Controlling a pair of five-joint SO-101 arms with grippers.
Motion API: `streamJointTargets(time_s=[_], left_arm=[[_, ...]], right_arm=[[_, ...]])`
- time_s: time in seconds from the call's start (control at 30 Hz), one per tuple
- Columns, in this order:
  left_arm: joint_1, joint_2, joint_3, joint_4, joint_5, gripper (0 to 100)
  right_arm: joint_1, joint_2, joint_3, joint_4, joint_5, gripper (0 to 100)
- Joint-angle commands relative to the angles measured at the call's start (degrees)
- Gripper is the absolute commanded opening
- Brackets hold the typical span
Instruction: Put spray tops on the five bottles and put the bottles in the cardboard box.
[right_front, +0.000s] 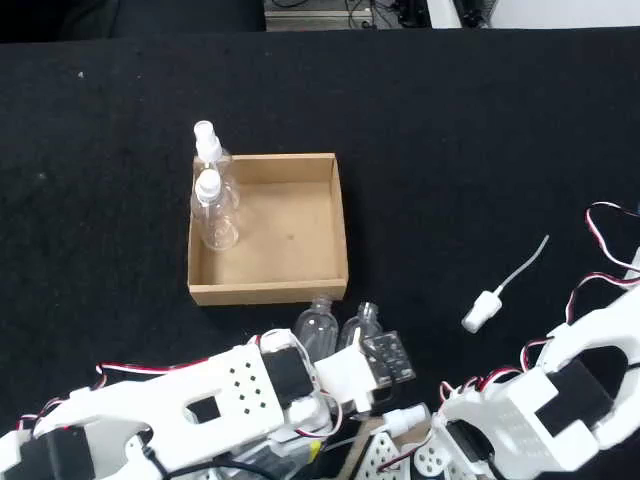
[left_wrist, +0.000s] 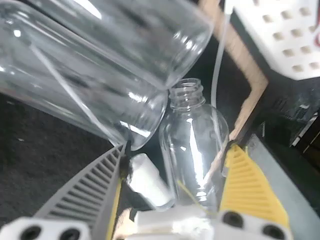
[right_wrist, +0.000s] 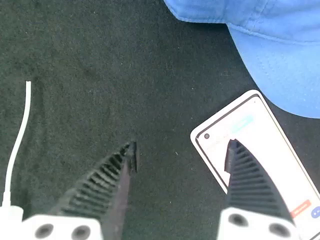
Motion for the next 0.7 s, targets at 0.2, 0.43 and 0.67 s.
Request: streamJointTargets(time_s=[0.2, 0.43, 0.67], left_arm=[[0.3, 0.3, 4.4, -0.4, -5.6, 28], [0.8, 0.3, 3.8, -0.8, -5.2, 28], [0.3, 0.3, 6.8, -7.1, -4.9, 28]], right_arm=[[1.2, -0.7, -3.8, 0.3, 0.4, 25.7], [1.2, -0.7, -3.8, 0.3, 0.2, 25.7], [1.2, -0.7, -3.8, 0.3, -0.1, 25.7]])
